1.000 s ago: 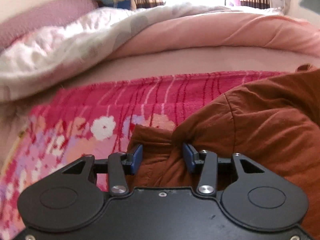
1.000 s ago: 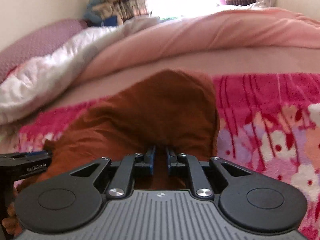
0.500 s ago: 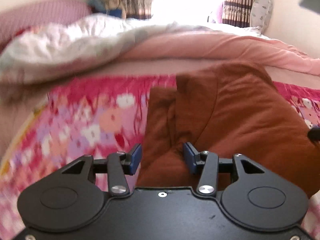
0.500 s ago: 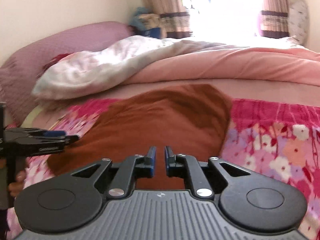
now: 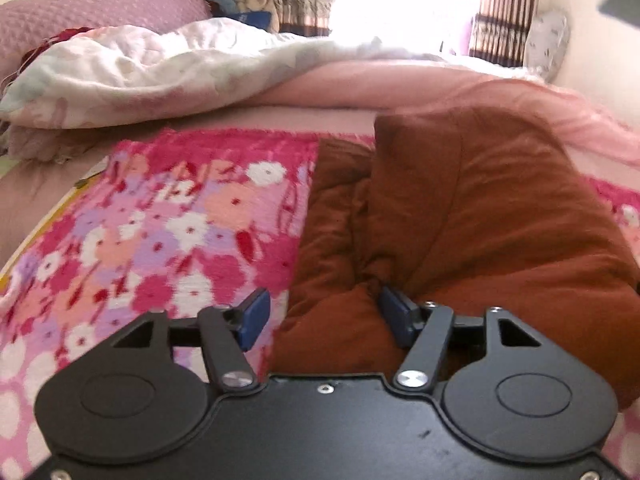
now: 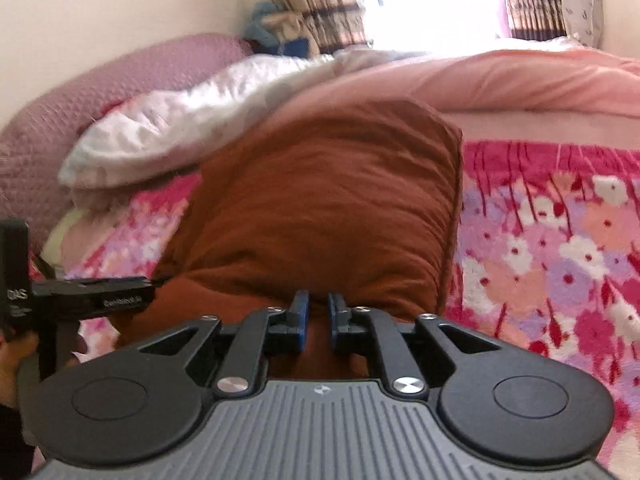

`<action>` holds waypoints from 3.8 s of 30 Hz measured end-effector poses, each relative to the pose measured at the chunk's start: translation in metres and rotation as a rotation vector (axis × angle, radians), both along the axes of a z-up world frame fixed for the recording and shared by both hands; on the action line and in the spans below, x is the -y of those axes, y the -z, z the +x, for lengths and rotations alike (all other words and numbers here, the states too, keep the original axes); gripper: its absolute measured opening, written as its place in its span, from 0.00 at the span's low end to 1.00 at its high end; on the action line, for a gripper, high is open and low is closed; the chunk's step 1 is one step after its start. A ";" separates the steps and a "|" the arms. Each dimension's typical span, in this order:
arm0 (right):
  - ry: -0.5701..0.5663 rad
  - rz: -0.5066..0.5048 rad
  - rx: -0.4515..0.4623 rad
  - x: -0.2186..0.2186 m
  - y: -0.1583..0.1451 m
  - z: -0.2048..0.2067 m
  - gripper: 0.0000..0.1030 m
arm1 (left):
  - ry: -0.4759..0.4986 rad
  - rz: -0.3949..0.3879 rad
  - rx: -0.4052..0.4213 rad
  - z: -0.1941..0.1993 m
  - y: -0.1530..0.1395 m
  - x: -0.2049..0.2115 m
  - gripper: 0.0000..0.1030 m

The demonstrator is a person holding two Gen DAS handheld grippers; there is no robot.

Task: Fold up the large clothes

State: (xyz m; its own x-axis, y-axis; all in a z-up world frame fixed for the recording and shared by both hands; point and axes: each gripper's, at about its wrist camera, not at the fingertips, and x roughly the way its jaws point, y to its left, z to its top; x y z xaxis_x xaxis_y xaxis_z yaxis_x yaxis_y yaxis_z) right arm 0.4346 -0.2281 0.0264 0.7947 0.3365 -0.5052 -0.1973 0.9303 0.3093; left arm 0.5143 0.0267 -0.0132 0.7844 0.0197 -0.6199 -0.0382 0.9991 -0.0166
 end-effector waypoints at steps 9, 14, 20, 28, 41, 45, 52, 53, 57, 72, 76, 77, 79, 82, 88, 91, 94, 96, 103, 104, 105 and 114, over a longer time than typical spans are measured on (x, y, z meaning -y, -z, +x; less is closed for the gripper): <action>0.022 0.162 -0.029 0.041 -0.006 -0.024 0.57 | 0.017 -0.024 -0.068 -0.035 -0.027 -0.032 0.65; 0.038 0.256 -0.130 0.046 0.017 -0.009 0.63 | 0.020 -0.153 -0.134 -0.027 -0.003 -0.048 0.68; 0.051 0.121 -0.147 0.024 0.033 -0.005 0.71 | 0.021 -0.149 -0.159 -0.013 0.022 -0.042 0.72; 0.031 0.280 -0.191 0.045 0.042 -0.002 0.75 | 0.027 -0.372 -0.191 -0.016 0.018 -0.078 0.72; 0.022 0.443 -0.249 0.060 0.057 0.022 0.87 | 0.048 -0.652 -0.289 0.002 0.037 -0.102 0.73; 0.004 0.508 -0.280 0.065 0.068 0.030 0.93 | 0.049 -0.637 -0.256 0.007 0.039 -0.097 0.77; -0.008 0.504 -0.229 0.060 0.065 0.029 0.86 | 0.107 -0.724 -0.246 0.010 0.045 -0.098 0.67; -0.012 0.506 -0.229 0.061 0.065 0.030 0.85 | 0.111 -0.739 -0.249 0.010 0.048 -0.100 0.62; -0.022 0.494 -0.209 0.060 0.064 0.030 0.81 | 0.136 -0.791 -0.216 0.004 0.052 -0.104 0.24; -0.007 0.381 0.056 0.078 -0.001 -0.012 0.56 | 0.269 -0.772 -0.027 -0.030 -0.016 -0.044 0.19; 0.026 0.373 0.092 0.109 -0.007 -0.045 0.56 | 0.343 -0.732 -0.034 -0.045 -0.022 -0.003 0.19; 0.029 0.368 0.093 0.118 -0.006 -0.055 0.56 | 0.358 -0.717 -0.044 -0.051 -0.020 0.007 0.19; 0.038 0.379 0.074 0.134 0.001 -0.068 0.56 | 0.373 -0.716 -0.085 -0.058 -0.008 0.025 0.19; 0.050 0.426 -0.010 0.160 0.031 -0.070 0.57 | 0.339 -0.669 -0.164 -0.057 0.024 0.046 0.19; 0.039 0.523 -0.092 0.180 0.077 -0.067 0.72 | 0.290 -0.788 -0.208 -0.063 0.049 0.025 0.36; 0.027 0.467 -0.107 0.183 0.064 -0.071 0.77 | 0.259 -0.742 -0.165 -0.073 0.030 0.008 0.42; 0.059 0.404 -0.066 0.194 0.045 -0.088 0.72 | 0.211 -0.628 -0.081 -0.085 -0.005 -0.002 0.40; 0.153 0.293 -0.023 0.196 0.028 -0.101 0.50 | 0.181 -0.587 -0.024 -0.094 -0.028 -0.002 0.39; 0.108 0.123 0.068 0.146 -0.004 -0.096 0.13 | 0.295 -0.485 0.031 -0.077 -0.070 0.093 0.40; 0.104 0.110 0.061 0.137 -0.005 -0.089 0.13 | 0.315 -0.447 0.012 -0.069 -0.067 0.110 0.40; 0.113 0.083 0.062 0.129 -0.005 -0.085 0.13 | 0.312 -0.410 -0.006 -0.060 -0.063 0.123 0.40; 0.142 -0.063 -0.048 0.095 0.028 -0.046 0.05 | 0.230 -0.169 -0.065 -0.036 0.009 0.162 0.44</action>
